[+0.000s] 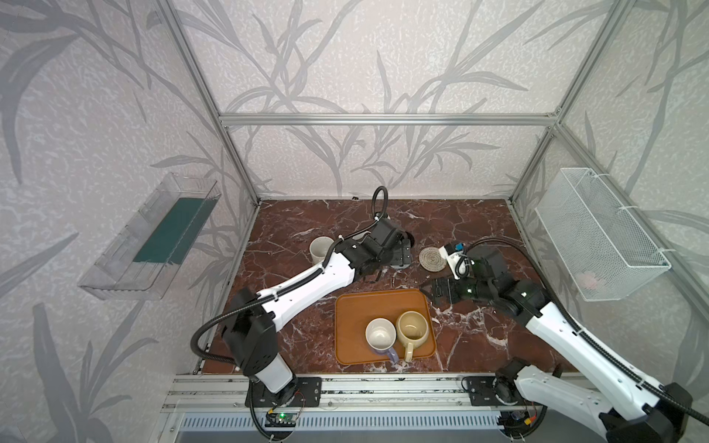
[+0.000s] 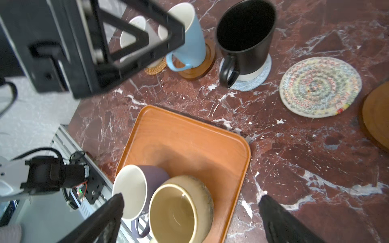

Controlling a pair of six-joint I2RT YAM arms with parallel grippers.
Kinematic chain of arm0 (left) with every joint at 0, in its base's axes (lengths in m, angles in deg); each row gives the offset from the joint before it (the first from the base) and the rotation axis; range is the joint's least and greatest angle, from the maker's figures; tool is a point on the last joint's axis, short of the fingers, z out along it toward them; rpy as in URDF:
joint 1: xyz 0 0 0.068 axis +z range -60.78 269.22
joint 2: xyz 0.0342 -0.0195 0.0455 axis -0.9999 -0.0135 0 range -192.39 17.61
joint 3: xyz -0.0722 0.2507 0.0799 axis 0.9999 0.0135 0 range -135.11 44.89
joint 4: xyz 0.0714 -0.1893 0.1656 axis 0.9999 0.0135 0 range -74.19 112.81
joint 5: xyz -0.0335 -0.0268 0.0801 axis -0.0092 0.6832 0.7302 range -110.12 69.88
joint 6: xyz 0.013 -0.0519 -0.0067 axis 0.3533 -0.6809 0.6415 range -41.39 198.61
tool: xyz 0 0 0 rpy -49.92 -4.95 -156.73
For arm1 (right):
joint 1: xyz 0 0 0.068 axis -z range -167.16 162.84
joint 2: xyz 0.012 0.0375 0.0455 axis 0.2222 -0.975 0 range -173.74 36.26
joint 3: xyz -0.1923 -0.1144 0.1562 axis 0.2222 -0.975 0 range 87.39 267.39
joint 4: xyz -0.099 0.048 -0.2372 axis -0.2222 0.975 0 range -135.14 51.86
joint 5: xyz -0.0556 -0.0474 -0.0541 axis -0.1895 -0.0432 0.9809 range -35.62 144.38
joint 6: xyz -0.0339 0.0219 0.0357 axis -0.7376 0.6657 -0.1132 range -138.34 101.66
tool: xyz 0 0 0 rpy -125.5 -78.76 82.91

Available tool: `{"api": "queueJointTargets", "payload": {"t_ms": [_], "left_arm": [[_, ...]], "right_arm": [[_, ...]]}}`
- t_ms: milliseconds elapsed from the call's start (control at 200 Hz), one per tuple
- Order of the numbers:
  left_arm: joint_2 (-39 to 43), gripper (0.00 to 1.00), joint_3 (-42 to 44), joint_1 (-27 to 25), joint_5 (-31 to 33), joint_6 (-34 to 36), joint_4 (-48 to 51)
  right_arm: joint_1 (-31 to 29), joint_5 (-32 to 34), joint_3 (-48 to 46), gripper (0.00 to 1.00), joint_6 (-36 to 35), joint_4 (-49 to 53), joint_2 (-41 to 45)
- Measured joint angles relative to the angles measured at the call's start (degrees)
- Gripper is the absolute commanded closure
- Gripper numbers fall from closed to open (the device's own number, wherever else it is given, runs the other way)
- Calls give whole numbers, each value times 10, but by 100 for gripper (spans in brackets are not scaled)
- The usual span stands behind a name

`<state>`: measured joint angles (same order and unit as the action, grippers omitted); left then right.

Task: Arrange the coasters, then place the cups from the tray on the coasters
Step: 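Lower the black mug onto the blue woven coaster and open left gripper, then move right gripper over the lavender mug on the tray while left gripper withdraws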

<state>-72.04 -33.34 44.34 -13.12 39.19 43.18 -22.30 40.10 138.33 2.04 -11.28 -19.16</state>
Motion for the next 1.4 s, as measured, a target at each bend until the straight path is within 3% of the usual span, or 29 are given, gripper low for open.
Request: {"api": "queueJointTargets", "payload": {"t_ms": [230,525,635,1015,1400], "left_arm": [[119,1,89,32,-65,28,-17],[222,3,149,76,-144,37,1],[243,3,180,86,-180,34,8],[279,5,234,96,-228,28,38],[301,6,271,98,-239,27,58]], "right_arm": [[-107,60,1,10,1,35,-5],[-245,129,4,29,30,44,-26],[-283,146,4,31,48,44,-32],[-388,190,3,42,96,23,-96],[-432,199,3,47,130,-2,-185]]}}
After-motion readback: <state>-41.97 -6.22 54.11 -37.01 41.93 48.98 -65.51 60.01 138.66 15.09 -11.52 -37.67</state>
